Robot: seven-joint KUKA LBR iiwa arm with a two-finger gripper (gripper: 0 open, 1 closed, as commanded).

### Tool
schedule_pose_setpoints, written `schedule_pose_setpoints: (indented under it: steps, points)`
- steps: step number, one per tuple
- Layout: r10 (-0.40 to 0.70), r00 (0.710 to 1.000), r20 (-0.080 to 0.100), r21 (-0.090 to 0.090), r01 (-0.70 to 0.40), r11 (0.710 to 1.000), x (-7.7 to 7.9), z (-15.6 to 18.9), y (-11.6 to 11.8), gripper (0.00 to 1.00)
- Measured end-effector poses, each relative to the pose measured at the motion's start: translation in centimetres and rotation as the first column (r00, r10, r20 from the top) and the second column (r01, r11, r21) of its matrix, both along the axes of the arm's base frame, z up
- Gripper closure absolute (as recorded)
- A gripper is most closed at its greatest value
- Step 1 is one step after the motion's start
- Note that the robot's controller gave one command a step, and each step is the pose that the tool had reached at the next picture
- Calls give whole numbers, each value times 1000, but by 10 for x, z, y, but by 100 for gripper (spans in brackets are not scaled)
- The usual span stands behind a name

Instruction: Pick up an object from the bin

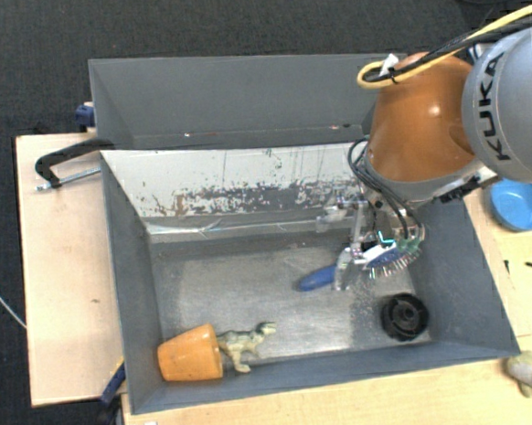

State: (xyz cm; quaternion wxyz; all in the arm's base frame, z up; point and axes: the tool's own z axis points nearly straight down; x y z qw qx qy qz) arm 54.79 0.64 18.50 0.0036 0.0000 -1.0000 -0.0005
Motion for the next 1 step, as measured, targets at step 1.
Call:
schedule_pose_setpoints:
  steps: [1]
  points:
    - [154,988,13,-1,-154,988,28,-114,-84,0]
